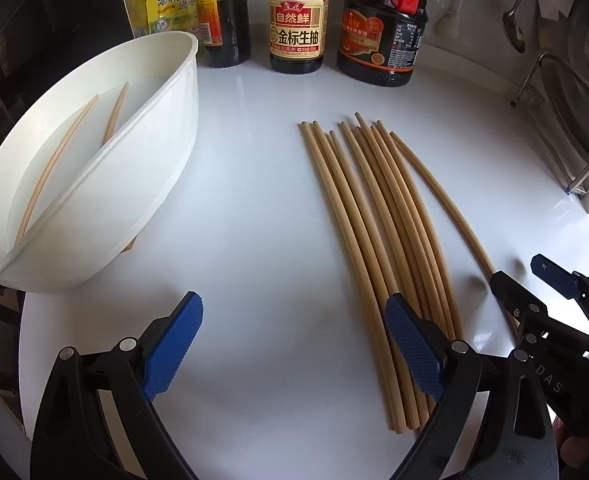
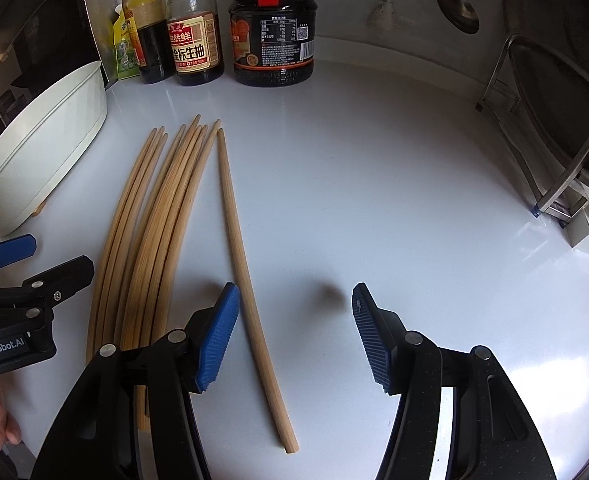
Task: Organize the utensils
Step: 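Lower the right tool and pinch another chopstick from the row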
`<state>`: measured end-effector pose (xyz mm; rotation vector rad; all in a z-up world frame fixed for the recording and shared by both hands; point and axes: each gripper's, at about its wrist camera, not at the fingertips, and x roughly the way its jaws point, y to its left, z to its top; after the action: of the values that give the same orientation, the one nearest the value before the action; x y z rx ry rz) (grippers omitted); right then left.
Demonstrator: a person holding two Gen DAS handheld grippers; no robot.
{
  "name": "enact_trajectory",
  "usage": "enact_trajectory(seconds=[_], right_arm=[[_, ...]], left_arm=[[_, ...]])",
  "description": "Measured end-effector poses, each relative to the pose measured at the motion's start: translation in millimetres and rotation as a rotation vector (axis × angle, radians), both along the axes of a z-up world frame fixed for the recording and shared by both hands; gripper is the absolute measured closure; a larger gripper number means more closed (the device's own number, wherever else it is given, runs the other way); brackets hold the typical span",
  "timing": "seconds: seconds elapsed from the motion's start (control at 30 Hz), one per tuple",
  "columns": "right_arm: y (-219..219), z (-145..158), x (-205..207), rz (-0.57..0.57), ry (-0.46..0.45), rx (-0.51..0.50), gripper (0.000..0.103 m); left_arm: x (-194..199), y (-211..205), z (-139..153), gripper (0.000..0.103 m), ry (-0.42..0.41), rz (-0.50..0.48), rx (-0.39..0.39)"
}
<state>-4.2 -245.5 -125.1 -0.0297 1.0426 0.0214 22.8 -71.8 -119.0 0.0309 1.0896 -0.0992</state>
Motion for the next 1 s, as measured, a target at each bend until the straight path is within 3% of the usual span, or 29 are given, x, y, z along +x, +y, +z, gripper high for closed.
enact_trajectory(seconds=[0.6,1.0], right_arm=[[0,1,4,0.007,-0.014,0.002,0.047],[11,-3,15,0.088,-0.019,-0.002,0.047]], left_arm=[[2,0,-12,0.011,0.026,0.024,0.049],[22,-2,-14,0.008,0.031,0.057,0.034]])
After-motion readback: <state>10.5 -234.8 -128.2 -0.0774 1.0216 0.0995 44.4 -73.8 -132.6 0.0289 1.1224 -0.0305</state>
